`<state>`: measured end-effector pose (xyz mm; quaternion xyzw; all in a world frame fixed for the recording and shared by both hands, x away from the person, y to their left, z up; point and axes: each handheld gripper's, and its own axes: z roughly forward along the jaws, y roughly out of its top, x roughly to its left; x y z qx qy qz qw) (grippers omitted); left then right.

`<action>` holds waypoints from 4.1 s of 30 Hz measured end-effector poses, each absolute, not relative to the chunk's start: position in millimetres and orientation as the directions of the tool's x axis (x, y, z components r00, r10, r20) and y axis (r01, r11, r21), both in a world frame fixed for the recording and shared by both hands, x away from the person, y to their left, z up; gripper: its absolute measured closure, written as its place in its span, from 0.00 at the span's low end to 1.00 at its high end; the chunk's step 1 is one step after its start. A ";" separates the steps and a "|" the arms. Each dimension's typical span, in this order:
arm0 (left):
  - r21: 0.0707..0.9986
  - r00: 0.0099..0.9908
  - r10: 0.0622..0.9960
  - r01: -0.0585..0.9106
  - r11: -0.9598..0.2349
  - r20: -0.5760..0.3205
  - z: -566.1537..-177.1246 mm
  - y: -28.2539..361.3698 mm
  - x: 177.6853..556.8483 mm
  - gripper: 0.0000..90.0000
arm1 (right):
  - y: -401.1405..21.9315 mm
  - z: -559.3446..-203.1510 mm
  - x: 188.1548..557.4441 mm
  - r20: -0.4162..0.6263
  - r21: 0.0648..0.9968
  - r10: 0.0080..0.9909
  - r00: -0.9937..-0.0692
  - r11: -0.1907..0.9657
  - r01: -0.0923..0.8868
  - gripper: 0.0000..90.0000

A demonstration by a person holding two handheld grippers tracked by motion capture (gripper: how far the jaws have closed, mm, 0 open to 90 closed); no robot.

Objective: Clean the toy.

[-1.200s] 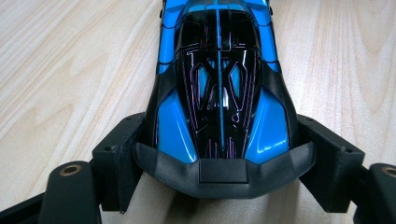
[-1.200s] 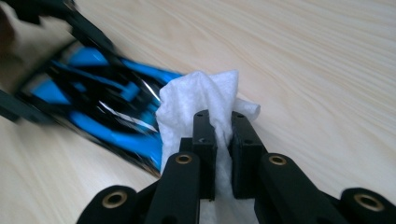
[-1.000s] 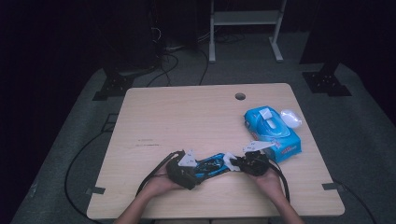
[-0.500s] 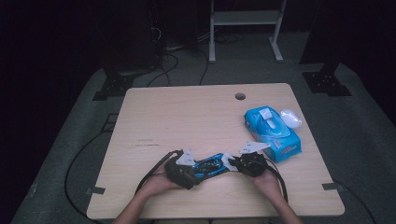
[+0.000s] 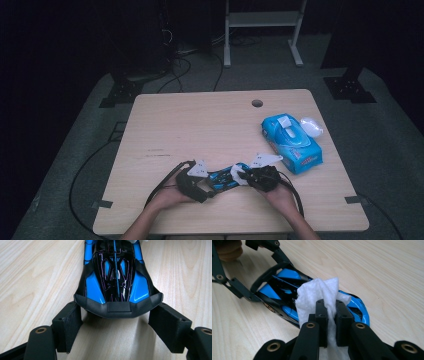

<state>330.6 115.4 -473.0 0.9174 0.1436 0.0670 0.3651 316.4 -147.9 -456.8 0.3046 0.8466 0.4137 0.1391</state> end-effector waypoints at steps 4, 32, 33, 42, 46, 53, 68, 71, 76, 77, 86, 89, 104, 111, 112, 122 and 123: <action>0.685 0.946 0.322 0.212 -0.697 0.034 -473.1 109.6 329.7 0.30 | -136.4 -454.0 312.4 0.037 0.804 0.601 -0.799 0.456 0.381 0.91; 0.699 0.938 0.346 0.236 -0.675 0.017 -474.9 103.5 329.6 0.28 | -101.8 -455.9 308.8 0.039 0.805 0.540 -0.841 0.482 0.347 0.91; 0.697 0.939 0.343 0.234 -0.678 0.019 -474.9 103.7 329.8 0.28 | -96.2 -457.7 306.4 0.055 0.805 0.522 -0.851 0.481 0.347 0.91; 0.696 0.941 0.337 0.226 -0.682 0.025 -475.0 104.4 329.8 0.29 | -118.8 -451.9 316.7 0.029 0.806 0.586 -0.810 0.466 0.366 0.91; 0.705 0.940 0.341 0.243 -0.666 -0.002 -475.6 103.5 330.7 0.26 | -122.5 -452.6 317.0 0.047 0.809 0.599 -0.799 0.447 0.383 0.91; 0.708 0.941 0.339 0.239 -0.665 0.001 -474.4 104.9 331.1 0.26 | -89.7 -458.2 302.0 0.033 0.805 0.494 -0.869 0.502 0.316 0.91; 0.711 0.938 0.347 0.239 -0.662 0.008 -474.6 102.4 330.5 0.26 | -101.4 -455.5 305.8 0.033 0.799 0.517 -0.855 0.500 0.333 0.91; 0.709 0.940 0.342 0.236 -0.665 0.008 -474.5 103.5 330.7 0.26 | -94.7 -454.2 303.3 -0.010 0.790 0.499 -0.866 0.535 0.300 0.91; 0.710 0.940 0.341 0.234 -0.664 0.010 -474.6 103.2 330.5 0.27 | -122.5 -450.0 315.3 0.000 0.796 0.581 -0.814 0.492 0.351 0.91; 0.710 0.939 0.342 0.235 -0.664 0.009 -474.6 103.4 330.4 0.27 | -129.7 -449.0 317.2 -0.010 0.793 0.601 -0.799 0.491 0.360 0.91; 0.713 0.938 0.347 0.247 -0.656 -0.006 -475.3 103.0 331.2 0.26 | -138.7 -451.8 317.8 0.016 0.792 0.610 -0.792 0.476 0.382 0.91; 0.710 0.937 0.350 0.253 -0.657 -0.011 -474.7 102.9 331.3 0.26 | -132.3 -450.6 316.7 -0.006 0.794 0.583 -0.812 0.497 0.351 0.91; 0.713 0.949 0.316 0.227 -0.664 -0.008 -474.8 101.3 329.0 0.27 | -106.2 -448.1 318.4 0.050 0.811 0.532 -0.845 0.473 0.345 0.91; 0.712 0.947 0.320 0.229 -0.663 -0.007 -474.9 102.4 327.6 0.27 | -91.1 -447.7 337.5 0.009 0.761 0.545 -0.838 0.540 0.359 0.91; 0.715 0.946 0.324 0.233 -0.659 -0.009 -475.3 102.1 327.7 0.27 | -94.6 -447.8 341.3 0.035 0.760 0.560 -0.827 0.523 0.386 0.91; 0.715 0.944 0.331 0.236 -0.658 -0.006 -475.8 102.0 327.5 0.27 | -80.0 -449.3 340.5 0.068 0.744 0.516 -0.854 0.544 0.387 0.92; 0.717 0.943 0.334 0.238 -0.655 -0.008 -476.2 101.3 327.3 0.27 | -84.8 -448.3 342.4 0.054 0.742 0.523 -0.851 0.549 0.384 0.92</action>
